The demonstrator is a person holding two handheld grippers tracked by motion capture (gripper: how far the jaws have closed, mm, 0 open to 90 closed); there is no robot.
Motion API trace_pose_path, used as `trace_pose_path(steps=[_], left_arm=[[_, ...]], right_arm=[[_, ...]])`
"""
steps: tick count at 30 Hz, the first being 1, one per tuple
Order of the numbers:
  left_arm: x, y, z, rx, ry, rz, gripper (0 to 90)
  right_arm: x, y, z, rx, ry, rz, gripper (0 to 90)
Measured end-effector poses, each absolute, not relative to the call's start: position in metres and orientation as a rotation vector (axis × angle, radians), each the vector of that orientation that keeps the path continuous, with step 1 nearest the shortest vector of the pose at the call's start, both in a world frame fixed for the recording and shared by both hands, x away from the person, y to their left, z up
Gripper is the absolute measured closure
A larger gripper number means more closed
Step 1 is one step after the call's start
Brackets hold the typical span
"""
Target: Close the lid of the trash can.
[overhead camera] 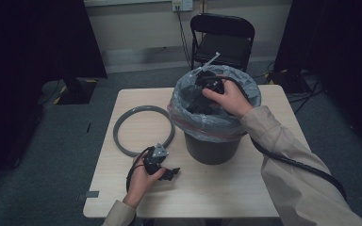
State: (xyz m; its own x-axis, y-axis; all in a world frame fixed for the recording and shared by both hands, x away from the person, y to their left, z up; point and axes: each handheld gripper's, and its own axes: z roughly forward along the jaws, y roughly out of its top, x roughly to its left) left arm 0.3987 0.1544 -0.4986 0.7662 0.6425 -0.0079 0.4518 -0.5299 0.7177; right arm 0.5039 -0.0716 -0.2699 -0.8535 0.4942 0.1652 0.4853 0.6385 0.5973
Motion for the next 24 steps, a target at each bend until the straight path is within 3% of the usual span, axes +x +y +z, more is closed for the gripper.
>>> trace_pose_path(steps=[5,18,24], left_arm=[[0.399,0.155,-0.499,2.223,0.803,0.336,11.2],[0.399,0.154,-0.499,2.228,0.801,0.332,9.5],[0.399,0.154,-0.5,2.221,0.798,0.331,8.7]], right_arm=[[0.508,-0.072,-0.281,0.875,2.863,0.962,19.6],[0.536,-0.119,-0.244,0.987,2.66,1.112,19.0],[0.557,-0.132,-0.265,1.125,2.621,1.008,20.1]])
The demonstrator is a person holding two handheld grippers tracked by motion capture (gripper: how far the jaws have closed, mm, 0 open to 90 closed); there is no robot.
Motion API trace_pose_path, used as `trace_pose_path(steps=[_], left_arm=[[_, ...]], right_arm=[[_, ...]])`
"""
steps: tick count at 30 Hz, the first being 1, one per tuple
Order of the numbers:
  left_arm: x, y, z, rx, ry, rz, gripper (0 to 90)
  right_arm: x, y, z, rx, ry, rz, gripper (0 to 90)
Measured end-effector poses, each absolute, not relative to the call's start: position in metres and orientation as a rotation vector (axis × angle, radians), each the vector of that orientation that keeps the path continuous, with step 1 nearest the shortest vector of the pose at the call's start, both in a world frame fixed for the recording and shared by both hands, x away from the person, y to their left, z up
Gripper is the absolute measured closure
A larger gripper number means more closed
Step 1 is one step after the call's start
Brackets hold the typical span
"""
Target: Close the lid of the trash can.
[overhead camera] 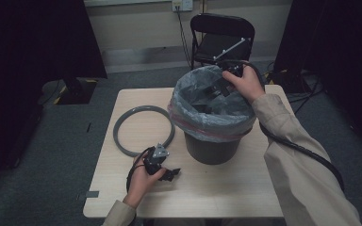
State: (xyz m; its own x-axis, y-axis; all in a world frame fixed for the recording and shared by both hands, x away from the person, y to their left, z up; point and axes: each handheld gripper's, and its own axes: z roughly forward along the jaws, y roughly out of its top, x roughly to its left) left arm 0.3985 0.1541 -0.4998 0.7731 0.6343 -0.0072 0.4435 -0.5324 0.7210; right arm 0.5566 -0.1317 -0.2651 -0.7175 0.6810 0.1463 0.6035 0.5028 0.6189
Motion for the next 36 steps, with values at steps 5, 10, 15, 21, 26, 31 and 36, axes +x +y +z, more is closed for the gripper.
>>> trace_pose_path(steps=[5,10,15,21,26,31,36], left_arm=[[0.398,0.154,-0.5,2.217,0.799,0.332,8.7],[0.398,0.155,-0.5,2.215,0.791,0.342,8.7],[0.398,0.155,-0.501,2.212,0.788,0.343,8.6],[0.398,0.155,-0.501,2.211,0.788,0.343,8.6],[0.398,0.155,-0.501,2.211,0.788,0.343,8.6],[0.398,0.155,-0.501,2.211,0.788,0.343,8.6],[0.398,0.155,-0.501,2.21,0.788,0.343,8.6]], right_arm=[[0.562,-0.126,-0.28,1.153,2.654,0.926,20.2],[0.558,-0.125,-0.278,1.128,2.661,0.934,20.6],[0.546,-0.127,-0.258,1.067,2.677,0.997,19.1],[0.528,-0.138,-0.234,1.0,2.661,1.005,18.7],[0.514,-0.162,-0.224,1.006,2.631,1.026,18.5],[0.502,-0.185,-0.218,1.006,2.617,1.036,18.4],[0.491,-0.206,-0.215,1.007,2.599,1.031,17.7]])
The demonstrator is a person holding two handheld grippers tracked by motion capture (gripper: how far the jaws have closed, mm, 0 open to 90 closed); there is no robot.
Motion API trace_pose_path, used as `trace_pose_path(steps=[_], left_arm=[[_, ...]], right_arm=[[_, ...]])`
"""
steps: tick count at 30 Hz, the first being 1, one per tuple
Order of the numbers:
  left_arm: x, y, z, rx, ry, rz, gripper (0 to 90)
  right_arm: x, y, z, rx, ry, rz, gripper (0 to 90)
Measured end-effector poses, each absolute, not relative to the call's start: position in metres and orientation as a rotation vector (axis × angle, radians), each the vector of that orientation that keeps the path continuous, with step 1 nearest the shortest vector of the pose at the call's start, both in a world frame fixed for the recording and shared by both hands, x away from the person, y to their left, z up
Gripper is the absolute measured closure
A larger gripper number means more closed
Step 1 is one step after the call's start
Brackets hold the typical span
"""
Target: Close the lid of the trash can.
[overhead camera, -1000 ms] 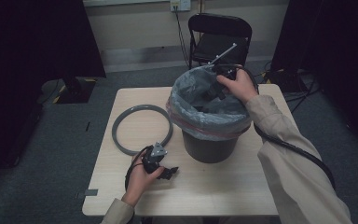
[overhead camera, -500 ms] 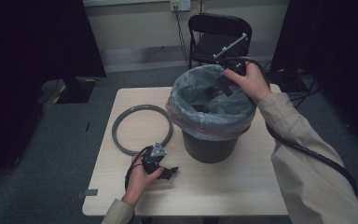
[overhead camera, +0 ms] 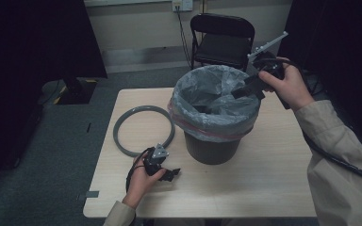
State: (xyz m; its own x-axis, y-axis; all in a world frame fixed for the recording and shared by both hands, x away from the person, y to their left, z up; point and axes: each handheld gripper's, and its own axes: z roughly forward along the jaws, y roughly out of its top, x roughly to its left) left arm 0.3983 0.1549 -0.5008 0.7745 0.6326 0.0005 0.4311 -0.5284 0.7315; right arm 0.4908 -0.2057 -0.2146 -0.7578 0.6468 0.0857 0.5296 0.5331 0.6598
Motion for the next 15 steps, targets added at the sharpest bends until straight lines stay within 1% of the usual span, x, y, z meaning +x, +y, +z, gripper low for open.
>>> trace_pose_path(steps=[15], left_arm=[[0.398,0.155,-0.501,2.21,0.788,0.342,8.6]], right_arm=[[0.464,-0.259,-0.217,1.035,2.562,1.052,17.1]])
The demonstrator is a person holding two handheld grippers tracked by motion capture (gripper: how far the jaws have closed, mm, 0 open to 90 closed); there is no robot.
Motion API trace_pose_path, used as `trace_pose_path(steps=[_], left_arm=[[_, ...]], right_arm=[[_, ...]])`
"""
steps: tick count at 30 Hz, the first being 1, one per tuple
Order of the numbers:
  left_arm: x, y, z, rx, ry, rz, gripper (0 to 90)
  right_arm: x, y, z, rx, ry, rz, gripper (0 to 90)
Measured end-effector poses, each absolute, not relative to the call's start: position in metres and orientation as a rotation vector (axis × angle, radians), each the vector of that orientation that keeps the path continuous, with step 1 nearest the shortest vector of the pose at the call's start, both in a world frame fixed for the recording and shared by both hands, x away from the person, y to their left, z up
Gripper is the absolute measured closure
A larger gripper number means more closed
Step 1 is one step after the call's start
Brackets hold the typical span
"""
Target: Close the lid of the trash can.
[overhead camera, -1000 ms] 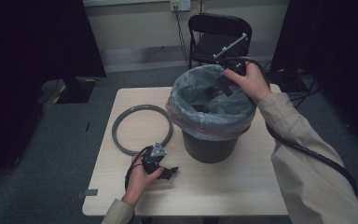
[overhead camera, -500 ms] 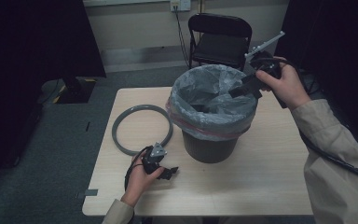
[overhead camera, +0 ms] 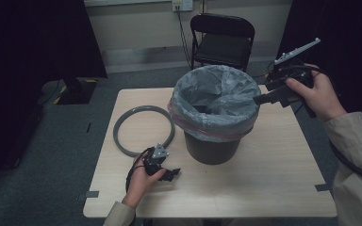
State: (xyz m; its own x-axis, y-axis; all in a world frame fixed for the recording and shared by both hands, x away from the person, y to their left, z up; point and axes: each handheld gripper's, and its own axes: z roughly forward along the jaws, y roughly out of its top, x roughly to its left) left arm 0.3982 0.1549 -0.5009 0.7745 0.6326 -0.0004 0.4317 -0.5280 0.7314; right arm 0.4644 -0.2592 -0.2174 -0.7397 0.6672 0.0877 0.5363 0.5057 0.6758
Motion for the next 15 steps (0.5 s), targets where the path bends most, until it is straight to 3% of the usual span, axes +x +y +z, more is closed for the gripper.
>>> trace_pose_path(steps=[15], left_arm=[[0.398,0.155,-0.501,2.208,0.788,0.347,8.6]], right_arm=[[0.446,-0.297,-0.249,1.083,2.558,1.067,17.0]])
